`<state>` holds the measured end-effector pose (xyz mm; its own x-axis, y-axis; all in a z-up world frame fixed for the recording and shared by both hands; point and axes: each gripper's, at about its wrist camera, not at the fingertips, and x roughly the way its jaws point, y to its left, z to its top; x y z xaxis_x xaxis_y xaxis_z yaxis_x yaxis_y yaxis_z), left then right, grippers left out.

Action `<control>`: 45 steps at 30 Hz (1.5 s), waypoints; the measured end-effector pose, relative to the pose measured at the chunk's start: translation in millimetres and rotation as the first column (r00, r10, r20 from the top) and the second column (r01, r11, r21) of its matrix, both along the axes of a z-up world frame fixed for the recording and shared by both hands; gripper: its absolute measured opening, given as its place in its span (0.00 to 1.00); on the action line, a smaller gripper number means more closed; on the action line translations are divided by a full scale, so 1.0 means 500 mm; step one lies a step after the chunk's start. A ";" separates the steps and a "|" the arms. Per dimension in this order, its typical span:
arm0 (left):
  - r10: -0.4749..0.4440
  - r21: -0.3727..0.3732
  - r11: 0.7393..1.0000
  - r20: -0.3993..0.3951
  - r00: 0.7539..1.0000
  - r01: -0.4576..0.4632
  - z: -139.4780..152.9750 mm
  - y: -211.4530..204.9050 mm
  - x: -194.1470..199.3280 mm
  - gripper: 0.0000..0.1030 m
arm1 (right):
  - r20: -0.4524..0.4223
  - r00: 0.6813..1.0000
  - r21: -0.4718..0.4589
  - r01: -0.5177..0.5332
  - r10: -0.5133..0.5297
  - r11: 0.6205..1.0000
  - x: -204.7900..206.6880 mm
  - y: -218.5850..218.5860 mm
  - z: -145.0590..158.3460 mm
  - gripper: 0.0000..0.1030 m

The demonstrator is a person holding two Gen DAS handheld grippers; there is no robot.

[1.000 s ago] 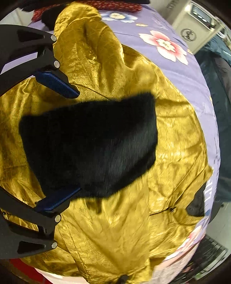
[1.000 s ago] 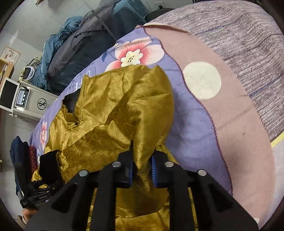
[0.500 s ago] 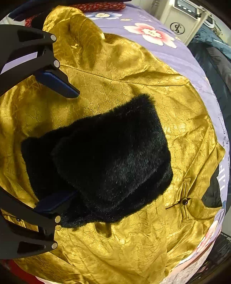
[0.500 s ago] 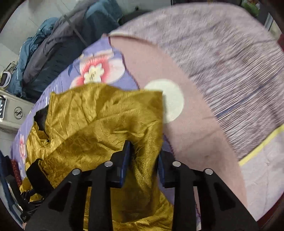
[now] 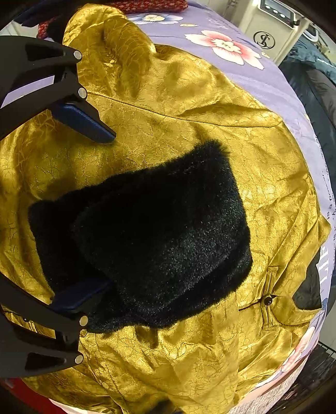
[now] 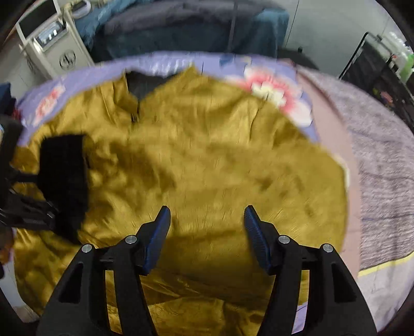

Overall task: Fold large clothes
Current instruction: 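Smooth the folded sleeve flat against the jacket body with the right gripper, then reach the left gripper to the other sleeve and grasp its black fur cuff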

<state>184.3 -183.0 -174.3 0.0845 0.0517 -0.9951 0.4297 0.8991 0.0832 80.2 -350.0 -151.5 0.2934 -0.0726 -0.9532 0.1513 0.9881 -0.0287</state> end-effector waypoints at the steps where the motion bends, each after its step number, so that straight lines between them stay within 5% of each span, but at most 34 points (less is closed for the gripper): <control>1: 0.007 -0.007 1.000 -0.003 1.000 -0.007 -0.003 0.004 0.000 0.95 | -0.063 0.998 -0.021 0.008 -0.009 1.000 -0.001 -0.001 -0.035 0.58; 7: 0.015 0.009 1.000 0.002 1.000 -0.015 -0.029 0.015 -0.005 0.95 | -0.132 0.991 -0.108 -0.021 0.006 0.994 0.000 0.012 -0.098 0.64; 14: 0.029 0.005 1.000 -0.002 1.000 -0.029 -0.046 0.014 0.001 0.95 | -0.191 0.979 -0.162 0.046 -0.077 0.986 0.012 -0.007 -0.117 0.95; 21: 0.057 -0.047 0.997 0.009 0.998 -0.056 -0.048 0.035 -0.012 0.95 | -0.204 0.975 -0.162 0.054 -0.087 0.985 0.016 -0.007 -0.115 0.95; 25: 0.052 -0.056 0.997 0.089 0.995 -0.047 -0.006 0.049 -0.024 0.95 | -0.157 0.975 -0.145 0.132 -0.155 0.980 0.025 -0.013 -0.049 0.94; 33: 0.119 -0.115 0.988 0.142 0.983 -0.103 0.051 0.153 -0.042 0.94 | -0.022 0.971 0.045 0.240 -0.239 0.970 0.021 0.014 0.096 0.94; 38: 0.245 -0.167 0.961 0.125 0.962 -0.223 0.068 0.264 -0.052 0.94 | 0.002 0.994 0.094 0.106 -0.107 0.990 0.037 0.146 0.146 0.94; 45: 0.422 -0.208 0.894 0.096 0.902 -0.396 0.076 0.399 -0.062 0.93 | -0.086 0.986 0.212 -0.124 0.145 0.969 0.014 0.370 0.114 0.94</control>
